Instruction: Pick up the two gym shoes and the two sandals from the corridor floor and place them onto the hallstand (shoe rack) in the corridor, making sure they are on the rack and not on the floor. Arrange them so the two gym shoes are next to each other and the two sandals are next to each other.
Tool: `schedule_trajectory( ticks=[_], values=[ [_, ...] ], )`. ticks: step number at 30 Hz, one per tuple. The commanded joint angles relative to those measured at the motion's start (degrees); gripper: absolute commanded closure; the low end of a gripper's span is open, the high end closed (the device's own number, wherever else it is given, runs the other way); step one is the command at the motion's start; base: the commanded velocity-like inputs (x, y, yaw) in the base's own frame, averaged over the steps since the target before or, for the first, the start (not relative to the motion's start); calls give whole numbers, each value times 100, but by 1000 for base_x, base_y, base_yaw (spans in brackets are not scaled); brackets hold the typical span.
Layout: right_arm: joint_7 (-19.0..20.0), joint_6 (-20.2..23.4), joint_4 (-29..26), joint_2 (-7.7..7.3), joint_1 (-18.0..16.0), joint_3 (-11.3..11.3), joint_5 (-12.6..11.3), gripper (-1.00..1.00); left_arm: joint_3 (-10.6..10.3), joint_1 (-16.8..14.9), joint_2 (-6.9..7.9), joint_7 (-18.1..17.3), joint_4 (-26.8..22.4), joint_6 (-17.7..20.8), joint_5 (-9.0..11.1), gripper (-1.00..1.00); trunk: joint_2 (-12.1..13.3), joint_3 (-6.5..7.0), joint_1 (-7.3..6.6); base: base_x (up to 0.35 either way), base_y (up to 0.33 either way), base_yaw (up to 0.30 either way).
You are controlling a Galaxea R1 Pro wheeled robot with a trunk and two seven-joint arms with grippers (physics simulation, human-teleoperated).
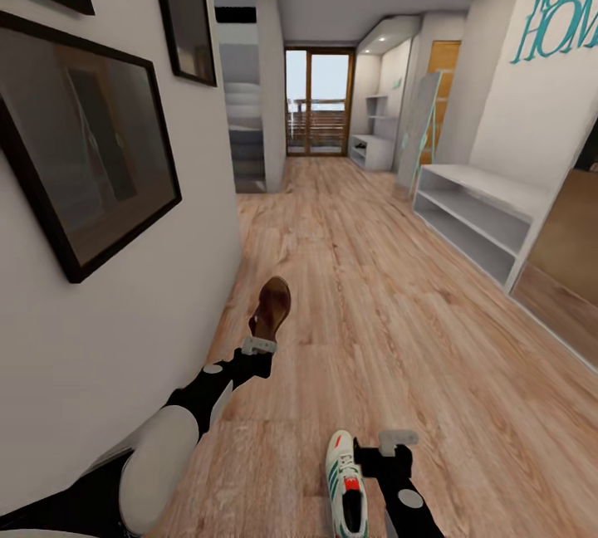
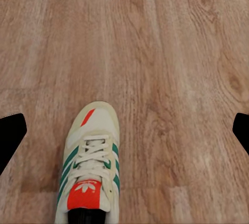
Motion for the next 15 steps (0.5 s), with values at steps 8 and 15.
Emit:
schedule_trajectory(
  ticks=[8,15],
  values=[
    [-397,-25,81,7,-3,-25,57,-100,57,-2,-1,-22,-4,-26,-70,100,-92,-241,58,0,0,155],
    [-495,-45,325,7,-1,-28,42,-100,65,-1,-9,-22,-4,-26,-61,100,-99,-407,71,0,0,151]
  ],
)
